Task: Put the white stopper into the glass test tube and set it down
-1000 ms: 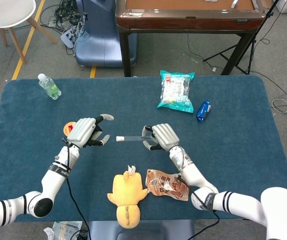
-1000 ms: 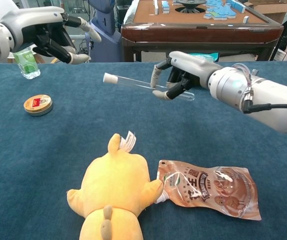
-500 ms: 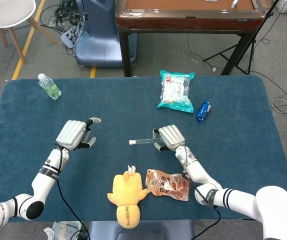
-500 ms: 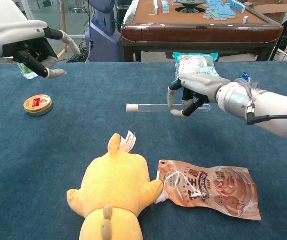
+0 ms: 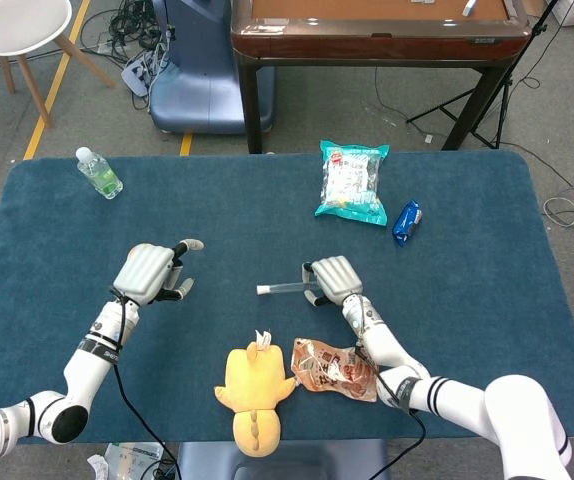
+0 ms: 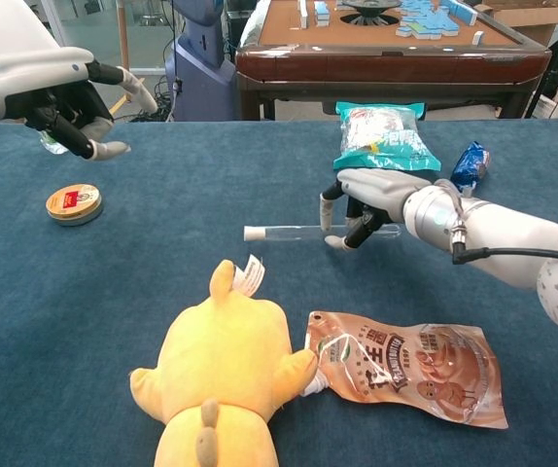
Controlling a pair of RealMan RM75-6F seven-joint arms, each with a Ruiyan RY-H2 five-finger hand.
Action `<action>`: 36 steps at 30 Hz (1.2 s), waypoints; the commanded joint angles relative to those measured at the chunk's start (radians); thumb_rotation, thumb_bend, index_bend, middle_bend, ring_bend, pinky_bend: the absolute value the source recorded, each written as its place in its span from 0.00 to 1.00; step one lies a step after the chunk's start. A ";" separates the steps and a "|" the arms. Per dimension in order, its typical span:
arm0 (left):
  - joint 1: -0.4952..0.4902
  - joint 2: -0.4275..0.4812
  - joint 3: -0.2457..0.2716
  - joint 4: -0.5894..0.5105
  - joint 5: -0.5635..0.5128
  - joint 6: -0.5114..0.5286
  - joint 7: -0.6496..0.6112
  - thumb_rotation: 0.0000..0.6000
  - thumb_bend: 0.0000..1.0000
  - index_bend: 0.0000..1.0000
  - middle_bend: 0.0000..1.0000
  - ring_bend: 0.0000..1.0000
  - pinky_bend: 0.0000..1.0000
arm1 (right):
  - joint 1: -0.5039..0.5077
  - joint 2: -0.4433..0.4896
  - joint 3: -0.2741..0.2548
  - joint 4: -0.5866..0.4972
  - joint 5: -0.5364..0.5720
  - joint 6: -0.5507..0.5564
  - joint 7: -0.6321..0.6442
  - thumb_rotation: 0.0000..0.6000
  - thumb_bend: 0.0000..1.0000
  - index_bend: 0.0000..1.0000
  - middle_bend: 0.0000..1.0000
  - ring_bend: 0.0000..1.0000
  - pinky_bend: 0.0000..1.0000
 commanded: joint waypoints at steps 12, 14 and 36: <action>-0.004 -0.017 -0.009 0.012 0.008 0.001 0.002 1.00 0.34 0.24 0.82 0.76 0.91 | 0.015 0.042 0.016 -0.069 0.105 -0.047 -0.089 1.00 0.39 0.28 0.94 1.00 1.00; -0.004 -0.018 -0.011 0.014 0.007 0.000 0.003 1.00 0.34 0.24 0.82 0.76 0.90 | 0.016 0.050 0.017 -0.085 0.115 -0.043 -0.102 1.00 0.37 0.25 0.94 1.00 1.00; 0.123 0.109 0.012 0.032 -0.062 0.050 -0.052 1.00 0.34 0.23 0.59 0.57 0.66 | -0.225 0.571 0.039 -0.515 0.065 0.254 -0.060 1.00 0.36 0.40 0.73 0.78 0.95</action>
